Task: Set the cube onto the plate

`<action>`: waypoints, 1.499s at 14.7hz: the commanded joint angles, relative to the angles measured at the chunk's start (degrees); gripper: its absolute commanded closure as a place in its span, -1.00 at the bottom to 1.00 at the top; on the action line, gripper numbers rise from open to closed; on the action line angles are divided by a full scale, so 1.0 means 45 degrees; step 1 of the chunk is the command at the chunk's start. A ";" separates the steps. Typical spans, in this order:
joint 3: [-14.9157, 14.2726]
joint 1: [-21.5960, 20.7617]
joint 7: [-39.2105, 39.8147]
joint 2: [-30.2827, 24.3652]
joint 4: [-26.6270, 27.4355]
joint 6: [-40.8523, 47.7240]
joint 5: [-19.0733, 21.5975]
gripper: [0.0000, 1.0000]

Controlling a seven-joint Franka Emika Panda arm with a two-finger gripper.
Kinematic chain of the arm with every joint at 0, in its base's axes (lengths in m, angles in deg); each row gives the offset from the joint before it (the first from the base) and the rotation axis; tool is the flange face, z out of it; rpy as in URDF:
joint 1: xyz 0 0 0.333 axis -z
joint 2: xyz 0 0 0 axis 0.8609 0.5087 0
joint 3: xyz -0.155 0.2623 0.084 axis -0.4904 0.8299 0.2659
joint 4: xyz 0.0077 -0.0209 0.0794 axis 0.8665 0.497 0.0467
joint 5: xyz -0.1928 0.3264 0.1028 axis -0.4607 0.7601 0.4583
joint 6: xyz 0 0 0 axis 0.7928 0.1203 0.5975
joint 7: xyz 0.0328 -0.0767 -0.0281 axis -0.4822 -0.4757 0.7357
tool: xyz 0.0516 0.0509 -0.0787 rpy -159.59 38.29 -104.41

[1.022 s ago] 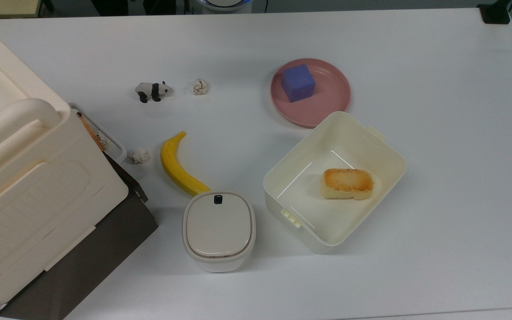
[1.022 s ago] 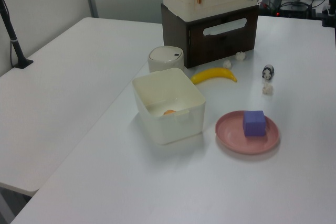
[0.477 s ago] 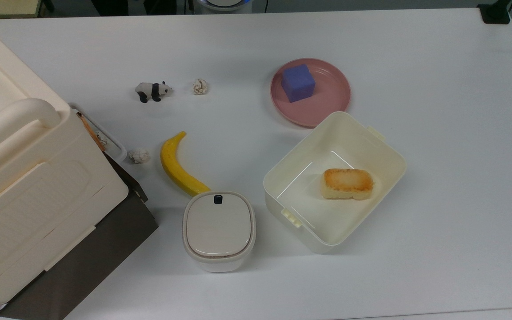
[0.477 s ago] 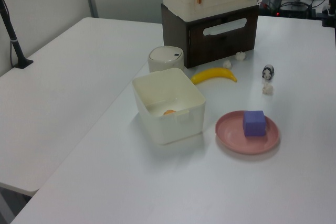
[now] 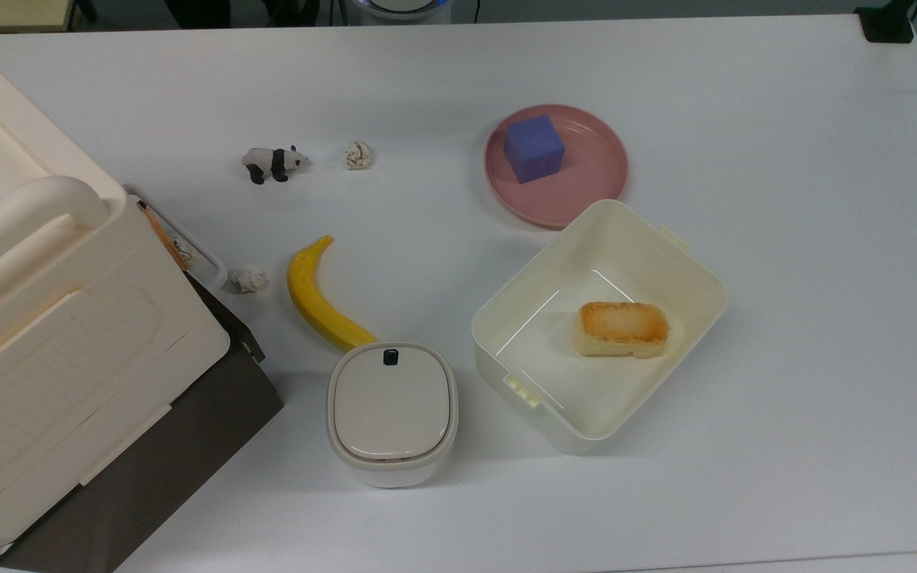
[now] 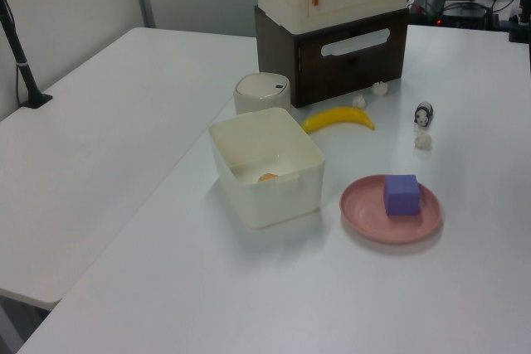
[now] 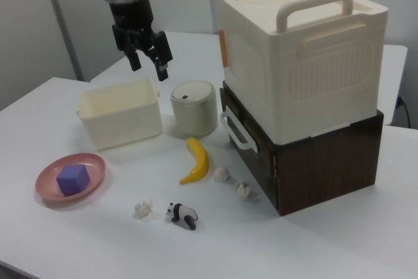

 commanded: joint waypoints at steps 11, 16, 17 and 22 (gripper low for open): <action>-0.0668 -0.0003 -0.0642 -0.0344 -0.0038 0.0542 0.0644 -1.00; -0.0648 -0.0022 -0.1037 -0.0324 -0.0058 0.0622 0.0488 -1.00; -0.0668 -0.0023 -0.1018 -0.0343 -0.0058 0.0621 0.0488 -1.00; -0.0707 0.0016 0.0521 -0.0363 -0.0077 0.0601 0.0546 -1.00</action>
